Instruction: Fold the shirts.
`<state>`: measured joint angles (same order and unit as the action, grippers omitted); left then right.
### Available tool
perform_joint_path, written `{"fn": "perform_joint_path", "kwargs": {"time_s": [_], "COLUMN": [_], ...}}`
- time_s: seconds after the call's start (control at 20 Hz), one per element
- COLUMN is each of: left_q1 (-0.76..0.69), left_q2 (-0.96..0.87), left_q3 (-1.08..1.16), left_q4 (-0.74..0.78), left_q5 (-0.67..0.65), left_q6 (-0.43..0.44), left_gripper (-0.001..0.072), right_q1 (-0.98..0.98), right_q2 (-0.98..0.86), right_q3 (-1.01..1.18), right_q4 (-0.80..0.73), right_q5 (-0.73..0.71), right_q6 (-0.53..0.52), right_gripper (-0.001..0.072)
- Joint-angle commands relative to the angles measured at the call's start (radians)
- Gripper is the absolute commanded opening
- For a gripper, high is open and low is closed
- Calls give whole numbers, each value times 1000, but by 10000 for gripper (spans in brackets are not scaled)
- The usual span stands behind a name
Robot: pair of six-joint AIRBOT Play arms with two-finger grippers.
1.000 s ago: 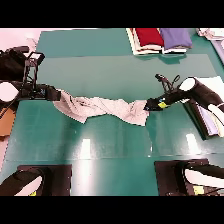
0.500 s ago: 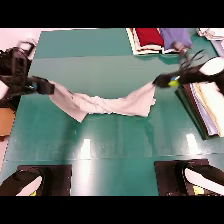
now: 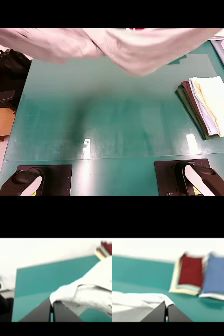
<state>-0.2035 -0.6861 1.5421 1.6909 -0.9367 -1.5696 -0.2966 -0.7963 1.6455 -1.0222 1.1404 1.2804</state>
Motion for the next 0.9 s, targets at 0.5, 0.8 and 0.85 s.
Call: {"fn": "perform_joint_path", "kwargs": {"time_s": [0.5, 0.8, 0.85], "left_q1": [0, 0, 0], "left_q2": [-85, -91, -80], "left_q3": [-676, -480, -401], "left_q4": [-2, 8, 8], "left_q5": [129, 132, 130], "left_q6": [-38, -52, -45], "left_gripper": [22, 21, 21], "right_q1": [23, 116, 114], "right_q2": [66, -45, -60], "right_q3": [-416, -275, -216], "right_q4": [6, -2, -1], "right_q5": [30, 31, 33], "right_q6": [10, 10, 10], "right_gripper": [13, 13, 12]}}
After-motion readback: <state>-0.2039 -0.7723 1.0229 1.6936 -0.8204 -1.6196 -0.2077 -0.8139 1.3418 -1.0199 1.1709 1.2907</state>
